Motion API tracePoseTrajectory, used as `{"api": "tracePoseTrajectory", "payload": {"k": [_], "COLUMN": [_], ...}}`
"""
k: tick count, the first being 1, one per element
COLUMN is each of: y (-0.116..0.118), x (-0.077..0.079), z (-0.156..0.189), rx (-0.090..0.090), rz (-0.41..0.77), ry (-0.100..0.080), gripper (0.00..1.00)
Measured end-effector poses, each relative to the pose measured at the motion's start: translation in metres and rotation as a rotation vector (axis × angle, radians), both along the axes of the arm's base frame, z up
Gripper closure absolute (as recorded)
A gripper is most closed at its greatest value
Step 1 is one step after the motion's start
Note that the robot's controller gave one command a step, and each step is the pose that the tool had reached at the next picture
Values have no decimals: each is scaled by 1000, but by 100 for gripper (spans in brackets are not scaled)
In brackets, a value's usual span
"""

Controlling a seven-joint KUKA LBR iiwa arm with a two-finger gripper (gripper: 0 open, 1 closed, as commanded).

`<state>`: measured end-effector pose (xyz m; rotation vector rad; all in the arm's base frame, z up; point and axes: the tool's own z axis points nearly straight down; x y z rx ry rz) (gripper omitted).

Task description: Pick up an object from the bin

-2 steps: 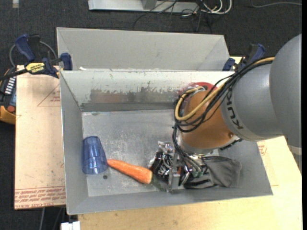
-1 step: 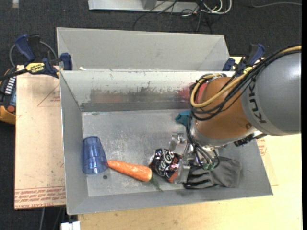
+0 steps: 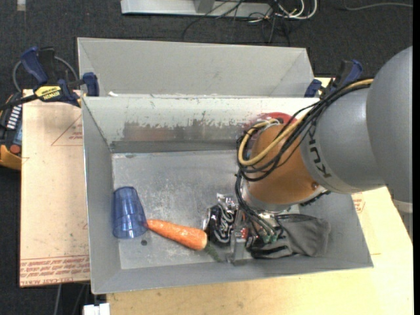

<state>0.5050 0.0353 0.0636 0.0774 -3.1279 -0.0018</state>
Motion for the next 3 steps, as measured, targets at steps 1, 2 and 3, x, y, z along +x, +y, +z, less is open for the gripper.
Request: {"api": "tracePoseTrajectory", "payload": {"k": [1, 2, 3], "y": [-5, 0, 0], "x": [25, 2, 2], "z": [7, 1, 1], "rx": [2, 2, 2], "rz": [-238, -2, -2], "ry": [-20, -6, -6], "gripper": [0, 100, 100]}}
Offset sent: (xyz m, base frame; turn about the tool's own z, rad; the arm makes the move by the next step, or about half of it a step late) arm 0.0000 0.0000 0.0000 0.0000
